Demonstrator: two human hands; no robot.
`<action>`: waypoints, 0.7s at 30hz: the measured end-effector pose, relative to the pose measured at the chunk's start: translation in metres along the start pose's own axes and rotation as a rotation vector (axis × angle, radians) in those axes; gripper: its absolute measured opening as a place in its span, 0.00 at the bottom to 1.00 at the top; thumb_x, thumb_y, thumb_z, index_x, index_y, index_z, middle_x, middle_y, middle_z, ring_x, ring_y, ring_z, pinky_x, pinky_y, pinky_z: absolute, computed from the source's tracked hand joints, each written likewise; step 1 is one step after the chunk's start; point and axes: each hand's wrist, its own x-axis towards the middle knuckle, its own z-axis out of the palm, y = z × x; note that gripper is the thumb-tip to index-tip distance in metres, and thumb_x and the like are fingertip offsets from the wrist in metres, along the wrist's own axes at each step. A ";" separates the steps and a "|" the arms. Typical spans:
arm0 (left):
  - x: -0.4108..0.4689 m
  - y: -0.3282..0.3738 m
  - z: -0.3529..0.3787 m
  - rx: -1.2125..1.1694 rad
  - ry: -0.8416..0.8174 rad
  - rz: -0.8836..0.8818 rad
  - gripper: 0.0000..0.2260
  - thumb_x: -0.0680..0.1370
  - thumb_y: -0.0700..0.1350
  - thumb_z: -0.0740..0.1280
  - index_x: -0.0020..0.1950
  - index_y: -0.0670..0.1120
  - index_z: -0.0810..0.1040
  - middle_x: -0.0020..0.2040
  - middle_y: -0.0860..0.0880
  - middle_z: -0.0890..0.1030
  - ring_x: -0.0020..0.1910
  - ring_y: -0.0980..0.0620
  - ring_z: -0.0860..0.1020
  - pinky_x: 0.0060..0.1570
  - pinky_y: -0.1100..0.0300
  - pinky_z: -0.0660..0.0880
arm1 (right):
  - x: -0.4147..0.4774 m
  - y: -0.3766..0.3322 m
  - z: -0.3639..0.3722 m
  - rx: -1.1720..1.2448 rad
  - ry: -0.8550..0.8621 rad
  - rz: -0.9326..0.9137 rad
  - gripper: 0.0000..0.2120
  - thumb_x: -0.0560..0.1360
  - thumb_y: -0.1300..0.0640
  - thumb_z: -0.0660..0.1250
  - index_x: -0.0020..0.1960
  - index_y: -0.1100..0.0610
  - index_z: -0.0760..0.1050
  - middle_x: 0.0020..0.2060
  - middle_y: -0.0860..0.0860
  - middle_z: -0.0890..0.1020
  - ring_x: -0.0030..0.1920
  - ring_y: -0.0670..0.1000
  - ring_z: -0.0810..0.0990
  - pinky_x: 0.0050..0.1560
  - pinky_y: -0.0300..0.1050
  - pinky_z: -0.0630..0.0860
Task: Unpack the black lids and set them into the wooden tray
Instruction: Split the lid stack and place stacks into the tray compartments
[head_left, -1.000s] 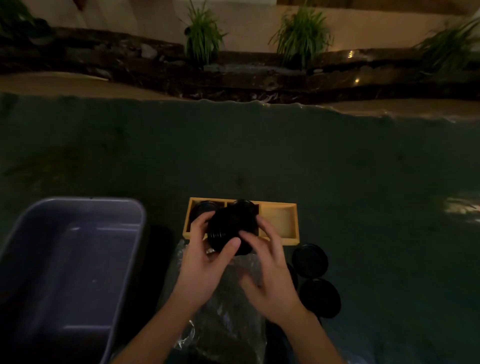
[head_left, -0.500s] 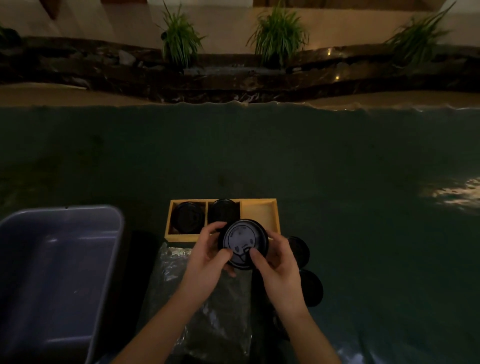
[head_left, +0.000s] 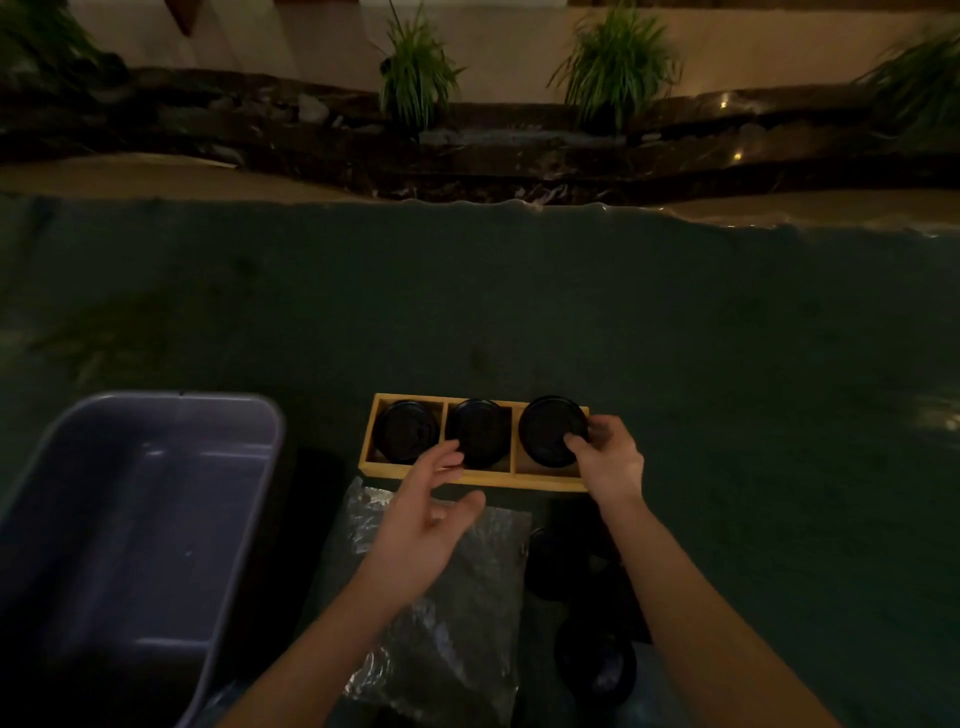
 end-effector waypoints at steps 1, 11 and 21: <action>-0.001 -0.002 -0.003 0.090 0.005 0.029 0.24 0.80 0.47 0.71 0.74 0.57 0.67 0.69 0.58 0.73 0.60 0.68 0.77 0.53 0.68 0.78 | 0.007 0.000 0.004 -0.059 -0.008 -0.007 0.18 0.77 0.53 0.73 0.65 0.54 0.77 0.56 0.54 0.85 0.60 0.58 0.83 0.57 0.48 0.76; -0.005 -0.008 -0.014 0.408 0.022 0.193 0.16 0.80 0.51 0.69 0.68 0.56 0.76 0.59 0.66 0.76 0.61 0.68 0.75 0.55 0.72 0.75 | 0.019 0.012 0.020 -0.590 0.064 -0.193 0.16 0.78 0.50 0.70 0.63 0.57 0.80 0.64 0.60 0.75 0.66 0.63 0.72 0.66 0.58 0.69; -0.007 -0.025 0.008 0.490 -0.080 0.176 0.08 0.80 0.43 0.71 0.58 0.49 0.82 0.49 0.55 0.84 0.48 0.65 0.79 0.48 0.76 0.73 | -0.029 0.043 -0.005 -0.206 0.064 -0.230 0.13 0.80 0.54 0.70 0.61 0.59 0.77 0.58 0.56 0.78 0.57 0.58 0.79 0.60 0.57 0.77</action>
